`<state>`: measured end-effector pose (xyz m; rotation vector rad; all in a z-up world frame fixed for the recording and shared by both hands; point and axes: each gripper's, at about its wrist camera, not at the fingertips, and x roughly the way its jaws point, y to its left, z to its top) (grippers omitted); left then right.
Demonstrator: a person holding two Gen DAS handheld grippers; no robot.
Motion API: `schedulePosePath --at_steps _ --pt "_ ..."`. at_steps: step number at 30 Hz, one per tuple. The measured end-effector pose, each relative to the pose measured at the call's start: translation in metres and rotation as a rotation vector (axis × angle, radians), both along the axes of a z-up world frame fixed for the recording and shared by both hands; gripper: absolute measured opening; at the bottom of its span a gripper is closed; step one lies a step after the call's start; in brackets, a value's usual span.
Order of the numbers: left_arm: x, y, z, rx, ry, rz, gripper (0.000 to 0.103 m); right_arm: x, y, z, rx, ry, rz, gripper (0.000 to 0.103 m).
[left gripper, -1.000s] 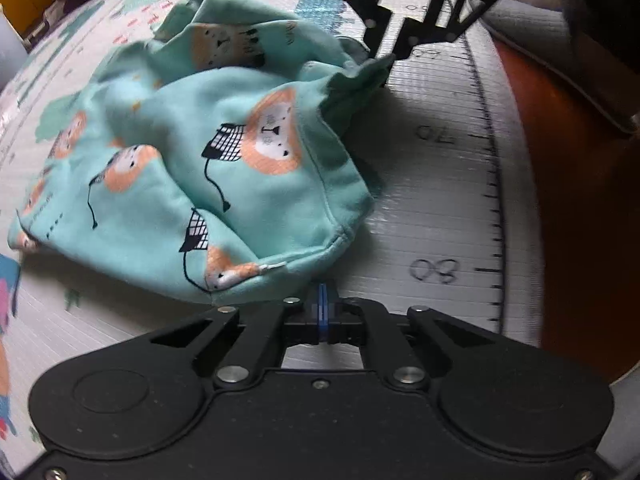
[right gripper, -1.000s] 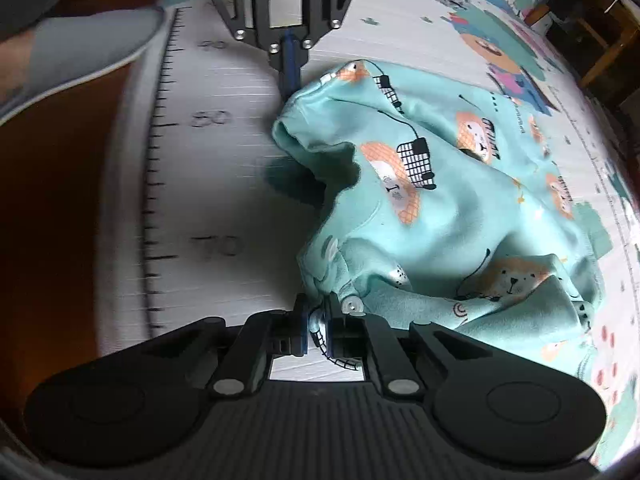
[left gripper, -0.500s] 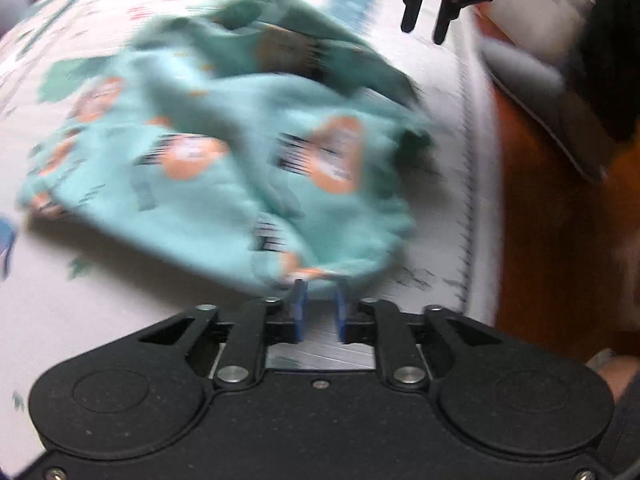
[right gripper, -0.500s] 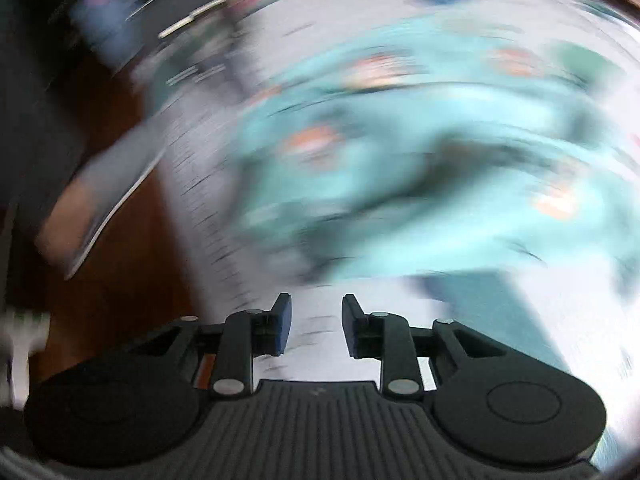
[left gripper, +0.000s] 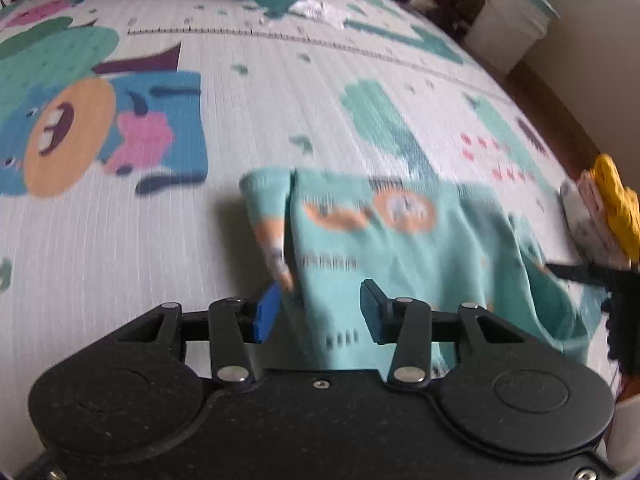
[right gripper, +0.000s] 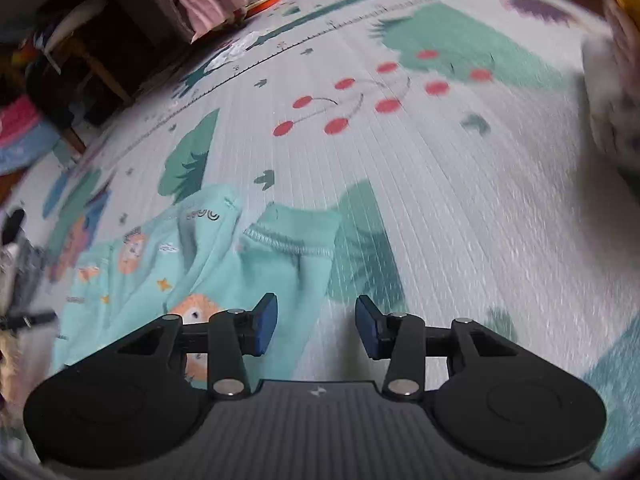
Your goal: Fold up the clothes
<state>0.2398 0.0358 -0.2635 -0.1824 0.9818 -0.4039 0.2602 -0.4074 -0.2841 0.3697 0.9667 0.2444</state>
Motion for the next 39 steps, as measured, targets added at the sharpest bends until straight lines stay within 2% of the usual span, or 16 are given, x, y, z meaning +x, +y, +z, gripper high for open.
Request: schedulePosePath --at_steps 4,9,10,11,13,16,17,18,21,25,31,34,39 --pt "0.021 -0.008 0.002 0.007 -0.040 -0.010 0.042 0.006 0.013 -0.004 -0.055 -0.029 0.042 0.046" --pt "0.042 -0.023 -0.005 0.086 -0.032 -0.048 0.038 0.008 0.024 0.001 -0.129 -0.027 0.073 0.045" --pt "0.045 -0.025 -0.008 0.101 -0.030 -0.054 0.038 0.009 0.022 0.001 -0.130 -0.022 0.066 0.042" --pt "0.047 -0.023 -0.010 0.097 -0.021 -0.047 0.037 0.010 0.021 0.001 -0.132 -0.016 0.059 0.034" --pt "0.052 -0.021 -0.014 0.087 -0.004 -0.036 0.035 0.012 0.018 0.002 -0.132 -0.005 0.043 0.025" --pt "0.051 -0.025 -0.018 0.110 0.006 -0.082 0.013 0.015 0.013 0.000 -0.113 -0.002 0.026 0.018" --pt "0.048 -0.027 -0.016 0.125 -0.016 -0.095 0.003 0.015 0.013 0.000 -0.113 -0.005 0.032 0.009" --pt "0.044 -0.028 -0.013 0.128 -0.036 -0.100 0.003 0.014 0.013 0.000 -0.113 -0.012 0.044 0.006" --pt "0.029 -0.015 0.006 0.075 -0.088 -0.060 0.003 0.009 0.008 0.003 -0.097 -0.037 0.034 0.005" --pt "-0.006 0.021 0.028 0.093 -0.150 0.004 0.003 -0.011 -0.019 0.018 -0.056 -0.094 -0.063 0.005" --pt "-0.062 0.112 0.020 0.226 -0.132 0.202 0.002 -0.054 -0.068 0.022 -0.074 -0.069 -0.193 0.005" --pt "-0.095 0.155 0.006 0.237 -0.086 0.339 0.003 -0.075 -0.092 0.015 -0.083 -0.039 -0.251 0.005" --pt "-0.136 0.184 -0.010 0.247 -0.048 0.459 0.003 -0.099 -0.111 -0.001 -0.101 0.004 -0.319 0.005"
